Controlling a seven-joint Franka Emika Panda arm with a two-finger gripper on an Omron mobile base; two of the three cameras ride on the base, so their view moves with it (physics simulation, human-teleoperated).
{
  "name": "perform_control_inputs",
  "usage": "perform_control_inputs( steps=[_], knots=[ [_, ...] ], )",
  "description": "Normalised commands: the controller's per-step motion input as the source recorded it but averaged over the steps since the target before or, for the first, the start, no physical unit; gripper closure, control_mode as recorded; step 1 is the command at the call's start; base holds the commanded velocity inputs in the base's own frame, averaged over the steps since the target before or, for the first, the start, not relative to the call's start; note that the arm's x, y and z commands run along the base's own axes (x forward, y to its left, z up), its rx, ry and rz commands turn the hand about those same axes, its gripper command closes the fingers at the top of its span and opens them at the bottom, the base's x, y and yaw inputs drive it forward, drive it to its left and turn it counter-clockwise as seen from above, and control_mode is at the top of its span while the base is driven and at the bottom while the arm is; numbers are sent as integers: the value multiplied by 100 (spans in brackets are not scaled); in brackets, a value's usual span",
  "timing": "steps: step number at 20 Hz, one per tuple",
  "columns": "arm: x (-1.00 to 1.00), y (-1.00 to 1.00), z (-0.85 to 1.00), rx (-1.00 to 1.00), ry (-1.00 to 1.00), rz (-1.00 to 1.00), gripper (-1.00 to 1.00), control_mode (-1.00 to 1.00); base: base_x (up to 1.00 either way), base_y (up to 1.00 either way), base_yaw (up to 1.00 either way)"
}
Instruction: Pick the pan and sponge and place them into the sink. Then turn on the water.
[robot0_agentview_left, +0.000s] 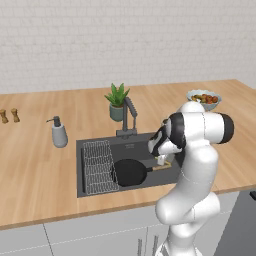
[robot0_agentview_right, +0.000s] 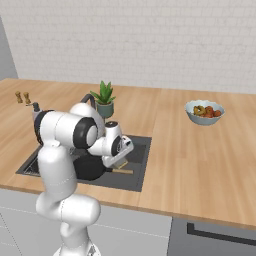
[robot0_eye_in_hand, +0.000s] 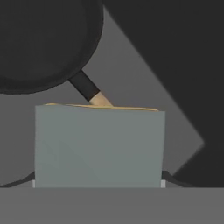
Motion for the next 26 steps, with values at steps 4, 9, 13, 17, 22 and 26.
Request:
perform_control_inputs(
  steps=[4, 9, 13, 17, 22, 26],
  knots=[
    [20, 0, -26, 0, 0, 0, 100, -100, 0, 0, 0],
    [7, 0, -35, 0, 0, 0, 100, -100, 0, 0, 0],
    [3, 0, -38, 0, 0, 0, 100, -100, 0, 0, 0],
    [4, 0, -31, 0, 0, 0, 100, -100, 0, 0, 0],
    [10, 0, -26, 0, 0, 0, 100, -100, 0, 0, 0],
    [10, 1, -10, 0, 0, 0, -100, -100, 0, 0, 0]
  ],
)
